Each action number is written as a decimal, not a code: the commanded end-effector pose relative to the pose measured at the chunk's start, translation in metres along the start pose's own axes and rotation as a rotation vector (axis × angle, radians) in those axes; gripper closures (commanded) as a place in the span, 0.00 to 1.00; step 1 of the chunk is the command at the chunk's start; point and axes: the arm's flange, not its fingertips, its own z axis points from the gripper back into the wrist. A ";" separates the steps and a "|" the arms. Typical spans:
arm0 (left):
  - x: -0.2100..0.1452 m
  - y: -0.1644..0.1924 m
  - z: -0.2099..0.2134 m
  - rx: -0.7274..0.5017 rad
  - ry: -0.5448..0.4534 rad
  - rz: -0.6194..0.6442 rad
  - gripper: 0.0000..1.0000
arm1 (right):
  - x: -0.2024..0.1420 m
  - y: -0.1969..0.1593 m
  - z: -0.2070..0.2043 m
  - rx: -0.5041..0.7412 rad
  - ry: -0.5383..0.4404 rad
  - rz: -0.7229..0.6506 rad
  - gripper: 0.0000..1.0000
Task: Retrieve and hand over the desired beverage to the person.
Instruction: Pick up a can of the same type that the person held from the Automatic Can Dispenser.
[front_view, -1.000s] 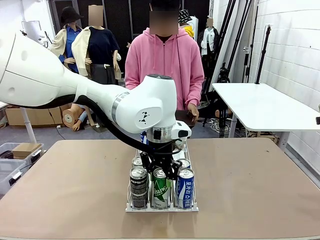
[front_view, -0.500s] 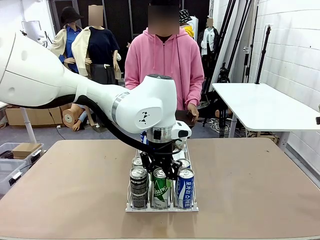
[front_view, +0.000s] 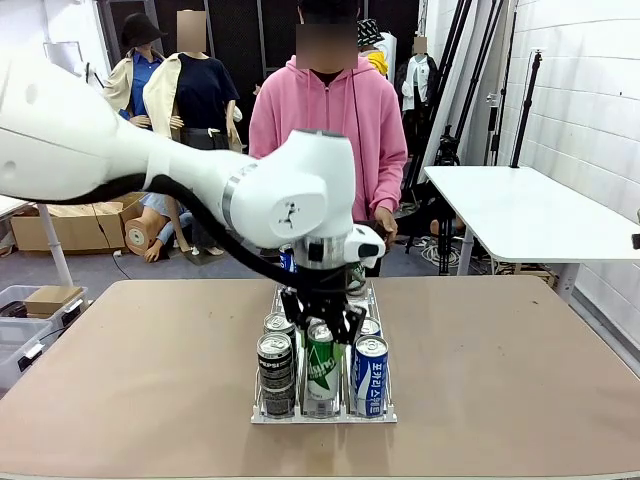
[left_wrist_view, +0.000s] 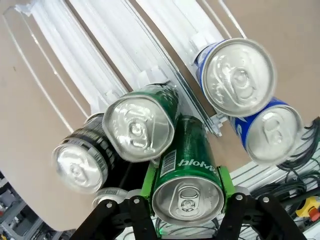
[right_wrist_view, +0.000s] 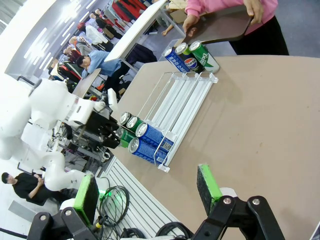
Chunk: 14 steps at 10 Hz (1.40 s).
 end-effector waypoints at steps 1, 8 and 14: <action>0.007 0.006 0.054 0.006 -0.020 -0.007 1.00 | 0.002 0.000 0.000 0.021 -0.023 0.004 0.00; -0.005 0.059 0.189 -0.042 -0.108 -0.017 1.00 | 0.002 0.000 0.000 0.021 -0.023 0.004 0.00; -0.063 0.168 0.186 0.060 -0.049 0.102 1.00 | 0.002 0.000 0.000 0.021 -0.023 0.004 0.00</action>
